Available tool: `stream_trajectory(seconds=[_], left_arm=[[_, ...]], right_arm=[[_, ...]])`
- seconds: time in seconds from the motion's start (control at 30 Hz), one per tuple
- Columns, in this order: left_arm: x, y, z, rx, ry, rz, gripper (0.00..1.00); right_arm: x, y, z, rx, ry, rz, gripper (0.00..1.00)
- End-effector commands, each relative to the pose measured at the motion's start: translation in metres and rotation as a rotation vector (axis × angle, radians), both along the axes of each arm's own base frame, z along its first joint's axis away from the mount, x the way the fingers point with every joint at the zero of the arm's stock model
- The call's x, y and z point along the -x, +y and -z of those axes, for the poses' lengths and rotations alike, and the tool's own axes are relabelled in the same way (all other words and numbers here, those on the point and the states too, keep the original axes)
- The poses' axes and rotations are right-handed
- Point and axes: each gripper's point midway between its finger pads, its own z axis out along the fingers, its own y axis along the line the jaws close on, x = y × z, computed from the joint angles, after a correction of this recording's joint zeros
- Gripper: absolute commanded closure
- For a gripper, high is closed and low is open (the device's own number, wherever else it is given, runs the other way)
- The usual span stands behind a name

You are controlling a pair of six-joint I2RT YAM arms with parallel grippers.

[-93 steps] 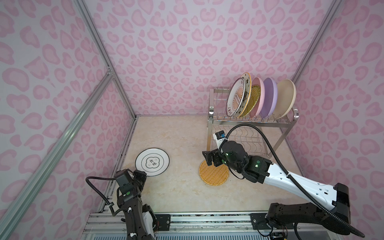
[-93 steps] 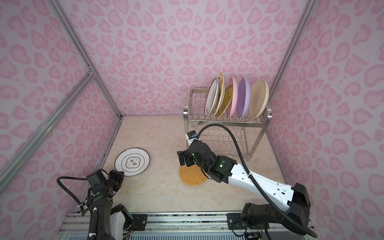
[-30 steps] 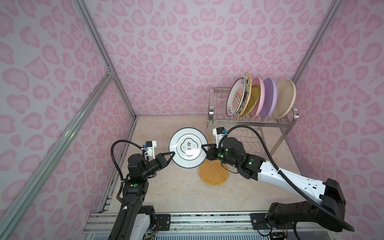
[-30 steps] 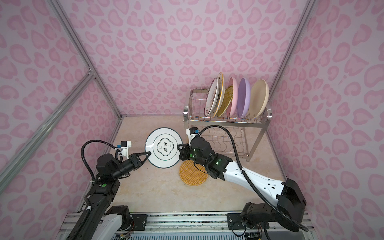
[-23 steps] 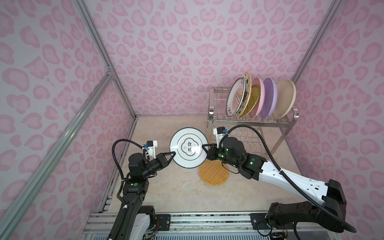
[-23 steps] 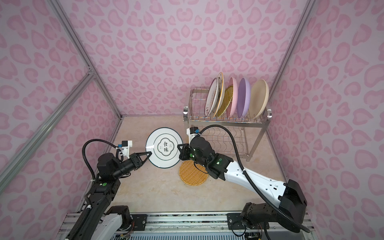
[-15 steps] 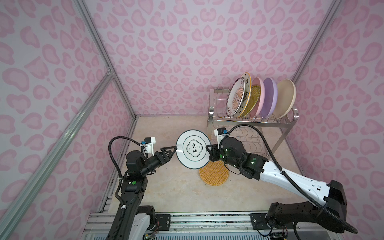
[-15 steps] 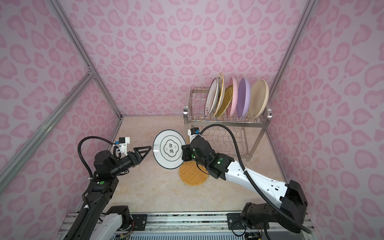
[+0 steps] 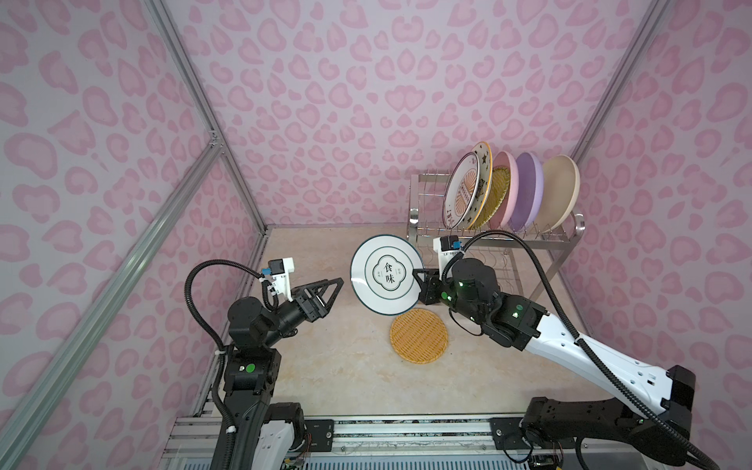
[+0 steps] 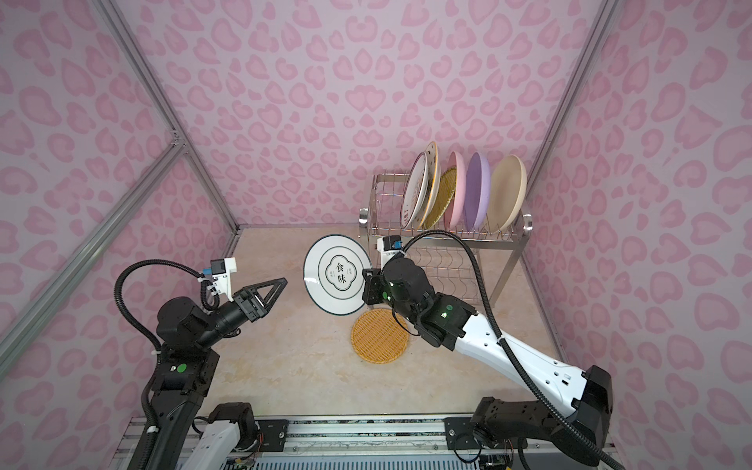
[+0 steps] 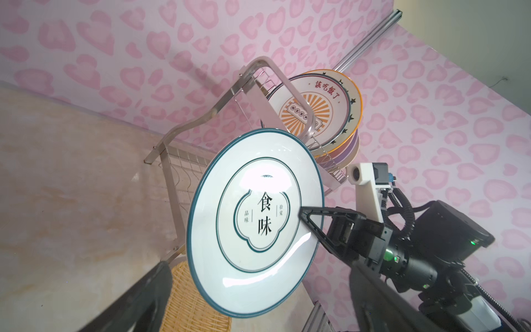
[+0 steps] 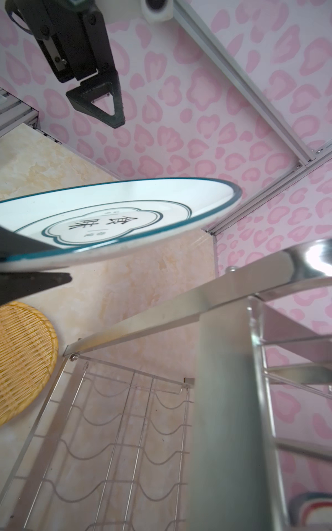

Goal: Load plates into a dish rack
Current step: Place the plate on the dish rack.

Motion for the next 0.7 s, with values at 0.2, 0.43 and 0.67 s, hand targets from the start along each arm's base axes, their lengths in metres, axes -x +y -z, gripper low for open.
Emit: stream_trajectory(seconds=[0.2,0.43,0.67], left_arm=[[0.019,-0.010,-0.032,-0.068,-0.203,0.072,0.02],[0.007,-0.003,0.000,-0.110,-0.105,-0.004,0.02],[0.014,0.001,0.013,-0.204,-0.023,-0.050,0.03]], right_arm=[[-0.002,0.002,-0.062,-0.063,-0.099,-0.020,1.00],[-0.004,0.012,-0.115,-0.105,-0.169,-0.055,1.00],[-0.012,0.014,-0.184,-0.169,-0.262,-0.103,1.00]])
